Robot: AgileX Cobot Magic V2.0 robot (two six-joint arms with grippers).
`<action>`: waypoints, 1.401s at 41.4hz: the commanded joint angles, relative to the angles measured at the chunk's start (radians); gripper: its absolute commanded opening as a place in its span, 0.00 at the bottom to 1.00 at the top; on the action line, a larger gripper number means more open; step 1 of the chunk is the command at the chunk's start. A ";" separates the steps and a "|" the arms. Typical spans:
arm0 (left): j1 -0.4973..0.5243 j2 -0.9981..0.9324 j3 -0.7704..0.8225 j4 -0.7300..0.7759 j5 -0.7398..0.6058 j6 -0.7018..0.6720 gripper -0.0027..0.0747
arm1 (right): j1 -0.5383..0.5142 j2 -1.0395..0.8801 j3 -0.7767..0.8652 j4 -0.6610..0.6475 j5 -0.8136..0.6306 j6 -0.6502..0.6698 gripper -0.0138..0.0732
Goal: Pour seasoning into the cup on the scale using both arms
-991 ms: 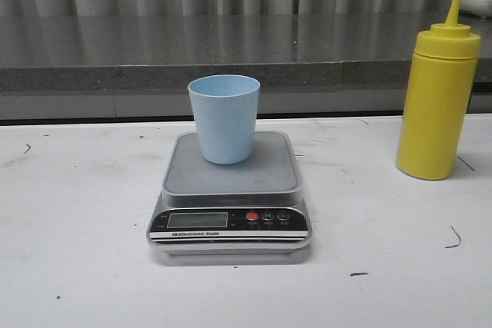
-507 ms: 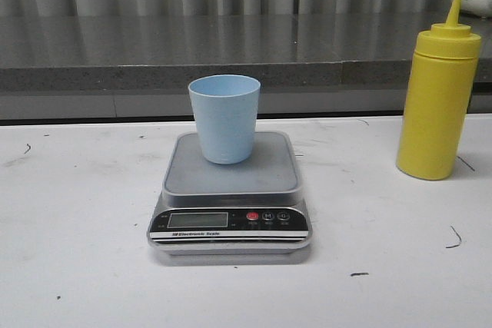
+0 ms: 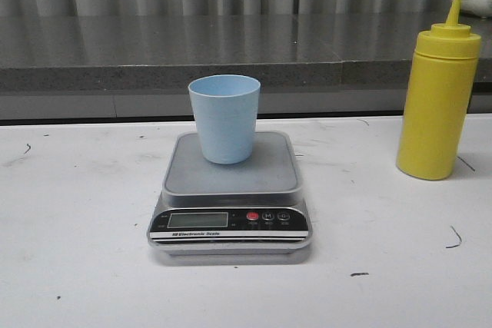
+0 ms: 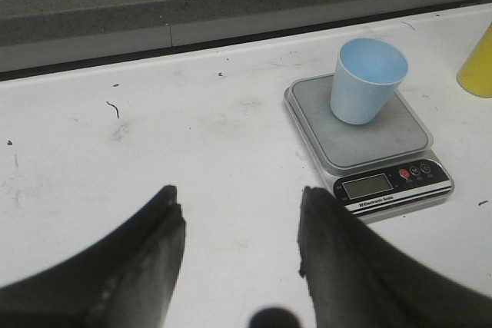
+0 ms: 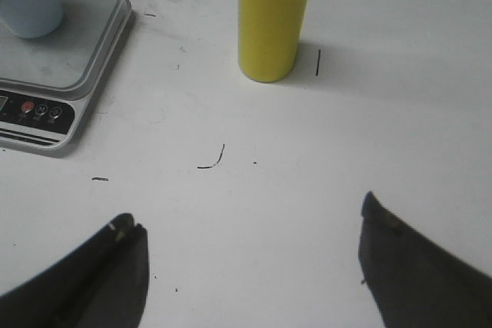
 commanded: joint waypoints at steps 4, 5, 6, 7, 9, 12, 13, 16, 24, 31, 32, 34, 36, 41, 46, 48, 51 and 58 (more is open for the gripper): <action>0.000 0.004 -0.025 -0.004 -0.072 -0.006 0.48 | -0.002 0.002 -0.034 -0.013 -0.066 -0.008 0.83; 0.000 0.004 -0.025 -0.004 -0.072 -0.006 0.48 | -0.002 0.002 -0.034 -0.013 -0.066 -0.008 0.83; 0.000 0.004 -0.025 -0.004 -0.072 -0.006 0.48 | -0.002 0.002 -0.034 -0.013 -0.066 -0.008 0.83; 0.000 0.004 -0.025 -0.004 -0.072 -0.006 0.48 | -0.002 0.002 -0.034 -0.013 -0.066 -0.008 0.82; 0.000 0.004 -0.025 -0.004 -0.073 -0.006 0.48 | -0.002 0.002 -0.034 -0.014 -0.066 -0.008 0.79; 0.000 0.004 -0.025 -0.004 -0.080 -0.006 0.48 | -0.002 0.002 -0.034 -0.022 -0.066 -0.008 0.68; 0.000 0.004 -0.025 -0.006 -0.085 -0.006 0.48 | -0.002 0.002 -0.034 -0.022 -0.066 -0.008 0.64; 0.000 0.004 -0.025 -0.006 -0.105 -0.006 0.48 | -0.002 0.002 -0.034 -0.024 -0.067 -0.008 0.48; 0.000 0.004 -0.025 -0.006 -0.112 -0.006 0.44 | -0.002 0.002 -0.034 -0.024 -0.068 -0.008 0.16; 0.000 0.004 -0.025 -0.006 -0.110 -0.006 0.15 | -0.002 0.002 -0.034 -0.024 -0.097 -0.008 0.08; 0.000 0.004 -0.025 -0.006 -0.110 -0.006 0.09 | -0.002 0.002 -0.034 -0.024 -0.106 -0.008 0.08; 0.000 0.004 -0.025 -0.006 -0.110 -0.006 0.01 | -0.002 0.002 -0.034 -0.024 -0.112 -0.008 0.08; 0.000 0.004 -0.025 -0.006 -0.110 -0.006 0.01 | -0.002 0.002 -0.034 -0.024 -0.113 -0.008 0.08; 0.000 0.004 -0.025 -0.006 -0.110 -0.006 0.01 | -0.002 0.002 -0.034 -0.024 -0.113 -0.008 0.08; 0.000 0.004 -0.025 -0.006 -0.110 -0.006 0.01 | -0.002 0.002 -0.034 -0.024 -0.113 -0.008 0.08; 0.000 0.004 -0.025 -0.006 -0.110 -0.006 0.01 | -0.002 0.002 -0.034 -0.024 -0.113 -0.008 0.08; 0.000 0.004 -0.025 -0.006 -0.110 -0.006 0.01 | -0.002 0.002 -0.034 -0.024 -0.111 -0.008 0.08; 0.006 -0.005 -0.025 0.001 -0.110 -0.006 0.01 | -0.002 0.002 -0.034 -0.024 -0.111 -0.008 0.08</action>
